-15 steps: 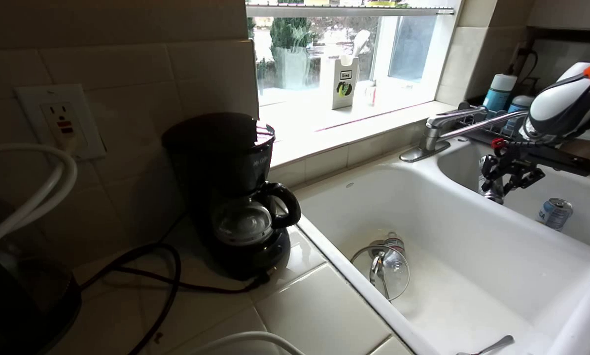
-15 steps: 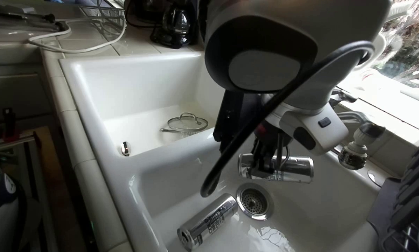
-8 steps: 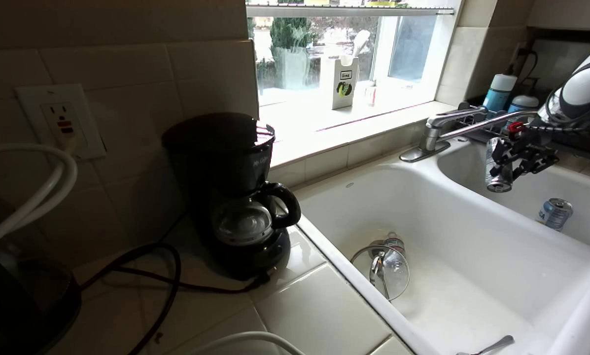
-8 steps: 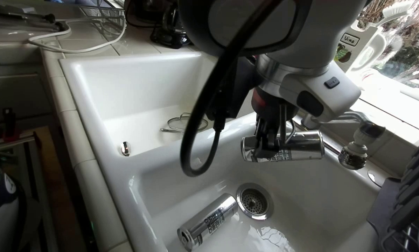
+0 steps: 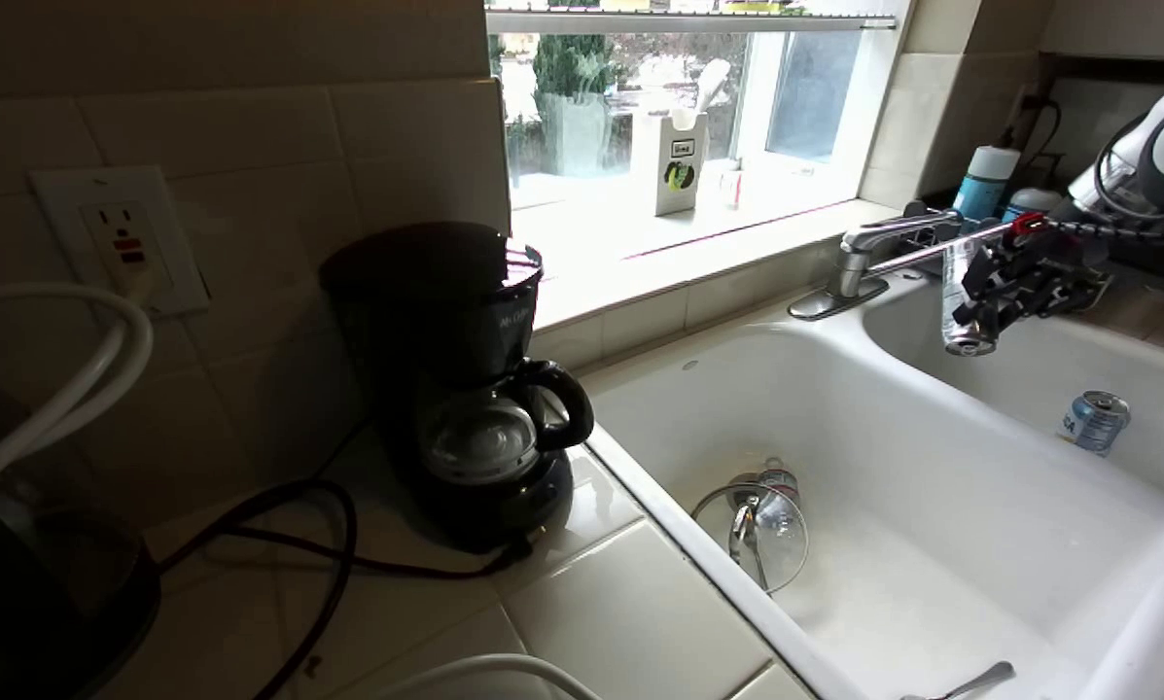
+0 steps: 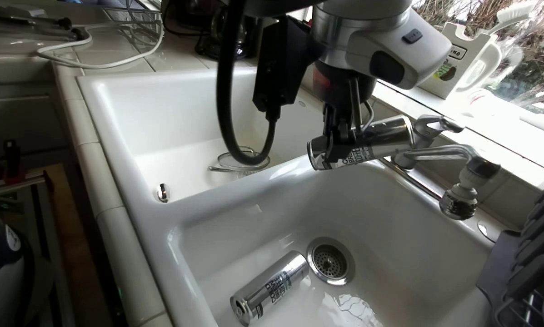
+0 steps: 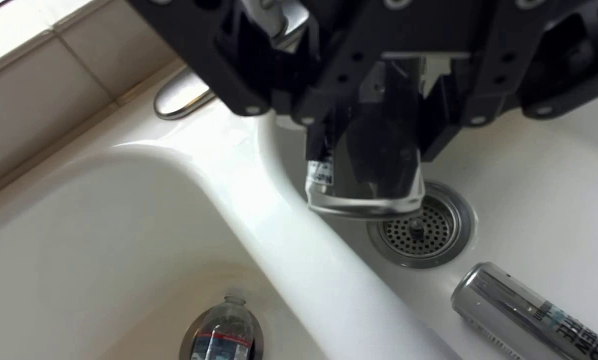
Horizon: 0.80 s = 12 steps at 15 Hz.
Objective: Move the can to the sink on the left
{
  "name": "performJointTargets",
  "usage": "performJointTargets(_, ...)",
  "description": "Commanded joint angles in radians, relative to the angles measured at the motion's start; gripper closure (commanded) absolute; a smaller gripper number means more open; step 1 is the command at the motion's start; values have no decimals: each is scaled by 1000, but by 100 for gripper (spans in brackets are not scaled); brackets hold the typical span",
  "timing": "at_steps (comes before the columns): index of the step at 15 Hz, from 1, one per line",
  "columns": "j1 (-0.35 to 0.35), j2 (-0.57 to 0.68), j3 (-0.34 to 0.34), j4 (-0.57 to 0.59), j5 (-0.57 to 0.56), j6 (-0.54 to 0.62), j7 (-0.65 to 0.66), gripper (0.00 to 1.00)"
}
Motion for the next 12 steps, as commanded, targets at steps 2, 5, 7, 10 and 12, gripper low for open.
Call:
performJointTargets(2,85,-76,24,-53,34,-14,-61,77)
performJointTargets(5,137,-82,58,-62,18,-45,-84,77)
performJointTargets(7,187,-77,70,-59,29,-88,-126,77)
performJointTargets(10,282,-53,44,-40,107,-170,-251,77)
performJointTargets(12,237,-49,79,-41,67,-132,-179,52)
